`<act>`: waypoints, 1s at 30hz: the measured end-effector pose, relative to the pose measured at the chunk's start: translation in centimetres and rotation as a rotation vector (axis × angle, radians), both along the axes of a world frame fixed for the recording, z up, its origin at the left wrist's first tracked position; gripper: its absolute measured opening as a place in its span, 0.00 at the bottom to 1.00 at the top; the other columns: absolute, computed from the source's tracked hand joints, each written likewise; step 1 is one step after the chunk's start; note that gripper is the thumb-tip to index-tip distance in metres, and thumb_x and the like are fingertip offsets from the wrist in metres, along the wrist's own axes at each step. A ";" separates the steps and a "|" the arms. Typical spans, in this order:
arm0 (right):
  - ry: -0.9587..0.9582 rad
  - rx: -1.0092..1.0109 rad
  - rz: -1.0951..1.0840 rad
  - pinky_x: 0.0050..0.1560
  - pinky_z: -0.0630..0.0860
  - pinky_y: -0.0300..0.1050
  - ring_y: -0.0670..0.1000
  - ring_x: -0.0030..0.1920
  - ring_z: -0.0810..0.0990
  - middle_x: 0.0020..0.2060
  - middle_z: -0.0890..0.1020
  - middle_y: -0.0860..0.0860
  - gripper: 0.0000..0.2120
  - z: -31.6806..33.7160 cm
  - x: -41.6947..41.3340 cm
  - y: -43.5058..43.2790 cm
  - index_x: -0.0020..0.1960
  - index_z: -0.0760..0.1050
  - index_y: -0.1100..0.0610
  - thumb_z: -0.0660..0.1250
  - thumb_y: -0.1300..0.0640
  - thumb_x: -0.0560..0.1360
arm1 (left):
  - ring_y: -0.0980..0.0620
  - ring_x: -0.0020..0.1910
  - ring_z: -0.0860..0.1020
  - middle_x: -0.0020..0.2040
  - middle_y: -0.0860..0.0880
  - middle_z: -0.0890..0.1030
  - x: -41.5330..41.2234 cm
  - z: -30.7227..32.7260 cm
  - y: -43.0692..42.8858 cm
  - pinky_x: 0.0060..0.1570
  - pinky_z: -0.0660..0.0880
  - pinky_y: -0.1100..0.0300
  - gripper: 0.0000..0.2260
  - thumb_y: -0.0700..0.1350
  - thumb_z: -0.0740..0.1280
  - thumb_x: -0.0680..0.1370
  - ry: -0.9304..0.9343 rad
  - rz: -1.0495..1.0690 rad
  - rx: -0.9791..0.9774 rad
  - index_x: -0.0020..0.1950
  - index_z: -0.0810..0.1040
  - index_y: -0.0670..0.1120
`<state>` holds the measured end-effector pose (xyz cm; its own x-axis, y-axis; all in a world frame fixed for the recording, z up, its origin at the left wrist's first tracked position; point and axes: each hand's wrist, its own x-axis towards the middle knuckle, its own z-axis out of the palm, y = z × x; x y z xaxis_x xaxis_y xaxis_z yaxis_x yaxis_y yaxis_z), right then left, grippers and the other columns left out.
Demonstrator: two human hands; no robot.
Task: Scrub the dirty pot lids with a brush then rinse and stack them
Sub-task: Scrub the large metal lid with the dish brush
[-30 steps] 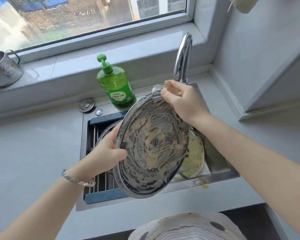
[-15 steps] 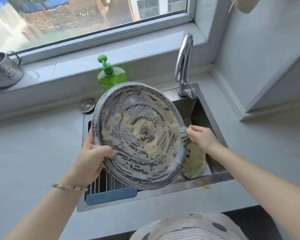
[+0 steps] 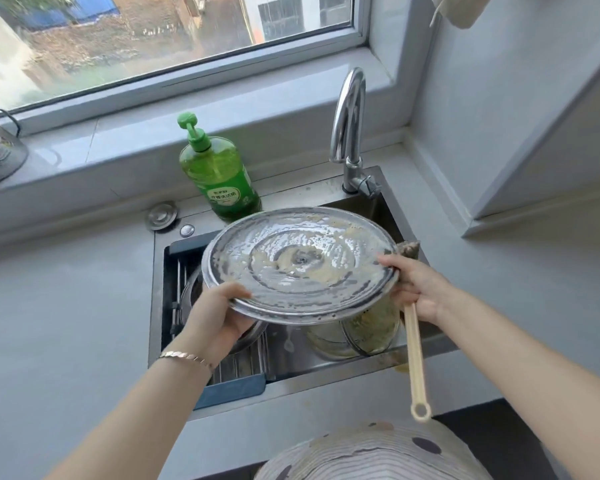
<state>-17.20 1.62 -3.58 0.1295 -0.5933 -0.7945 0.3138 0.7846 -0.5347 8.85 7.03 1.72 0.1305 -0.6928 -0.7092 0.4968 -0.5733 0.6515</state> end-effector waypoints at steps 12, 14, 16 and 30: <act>0.359 -0.064 -0.019 0.15 0.53 0.33 0.42 0.17 0.60 0.27 0.70 0.52 0.06 2.8 -2.1 0.1 0.38 0.71 0.61 0.68 0.67 0.69 | 0.58 0.73 0.60 0.71 0.57 0.67 -7.7 -2.5 2.1 0.69 0.57 0.60 0.33 0.69 0.63 0.68 -1.226 -1.194 -0.685 0.68 0.71 0.54; 0.306 -0.066 -0.036 0.16 0.53 0.33 0.42 0.17 0.60 0.28 0.71 0.53 0.06 3.4 -1.2 0.1 0.39 0.71 0.61 0.68 0.67 0.69 | 0.53 0.54 0.80 0.54 0.53 0.82 -8.5 -3.2 2.1 0.52 0.75 0.63 0.21 0.61 0.61 0.71 -1.447 -1.077 -0.895 0.55 0.79 0.47; 0.222 -0.088 -0.034 0.15 0.54 0.32 0.41 0.16 0.61 0.29 0.76 0.54 0.05 4.5 -0.2 0.3 0.41 0.73 0.61 0.70 0.65 0.71 | 0.52 0.32 0.80 0.35 0.51 0.81 -8.4 -3.3 1.4 0.29 0.76 0.64 0.12 0.50 0.60 0.76 -1.511 -0.867 -1.032 0.43 0.79 0.44; 0.720 -0.786 0.281 0.51 0.73 0.46 0.45 0.46 0.74 0.42 0.74 0.40 0.17 5.4 4.7 -0.6 0.61 0.71 0.44 0.58 0.39 0.77 | 0.57 0.25 0.63 0.27 0.51 0.64 -7.1 1.5 -1.8 0.28 0.63 0.66 0.17 0.45 0.60 0.81 -1.080 -0.401 -0.556 0.32 0.62 0.46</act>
<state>-12.49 1.05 1.85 -0.0023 -0.9884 -0.1522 -0.4081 0.1399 -0.9021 1.80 5.27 3.21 0.1707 -0.9851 0.0220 -0.5759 -0.0816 0.8134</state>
